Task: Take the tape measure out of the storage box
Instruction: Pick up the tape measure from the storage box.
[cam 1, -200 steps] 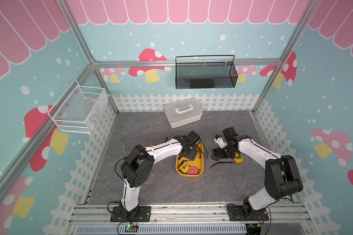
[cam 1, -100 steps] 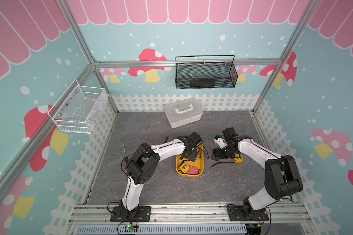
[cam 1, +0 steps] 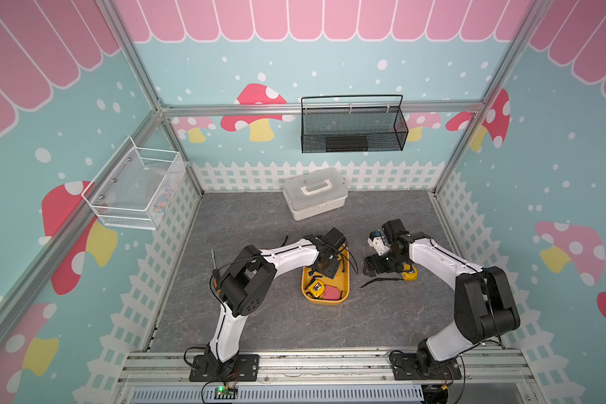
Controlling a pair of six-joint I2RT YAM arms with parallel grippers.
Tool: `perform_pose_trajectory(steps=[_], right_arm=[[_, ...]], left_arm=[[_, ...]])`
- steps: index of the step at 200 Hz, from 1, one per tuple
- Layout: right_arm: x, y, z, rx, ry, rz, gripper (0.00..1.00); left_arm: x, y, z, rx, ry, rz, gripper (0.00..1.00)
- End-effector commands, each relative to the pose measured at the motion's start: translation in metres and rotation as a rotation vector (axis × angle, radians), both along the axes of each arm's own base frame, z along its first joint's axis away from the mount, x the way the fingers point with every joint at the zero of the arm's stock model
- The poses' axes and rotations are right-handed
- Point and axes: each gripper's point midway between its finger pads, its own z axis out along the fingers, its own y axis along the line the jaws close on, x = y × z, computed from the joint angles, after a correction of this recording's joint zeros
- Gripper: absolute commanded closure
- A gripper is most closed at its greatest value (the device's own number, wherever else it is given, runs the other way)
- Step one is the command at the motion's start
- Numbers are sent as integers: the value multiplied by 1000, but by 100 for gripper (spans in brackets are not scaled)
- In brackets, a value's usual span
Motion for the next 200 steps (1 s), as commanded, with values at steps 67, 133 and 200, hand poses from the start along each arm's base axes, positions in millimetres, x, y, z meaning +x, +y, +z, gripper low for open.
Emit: perform_pose_trajectory(steps=[67, 133, 200], right_arm=[[-4, 4, -5, 5, 22, 14, 11], [-10, 1, -6, -7, 16, 23, 10], [-9, -2, -5, -22, 19, 31, 10]], left_arm=[[-1, 7, -8, 26, 19, 21, 40], [0, 2, 13, -21, -7, 30, 47], [-2, -3, 59, -94, -84, 37, 47]])
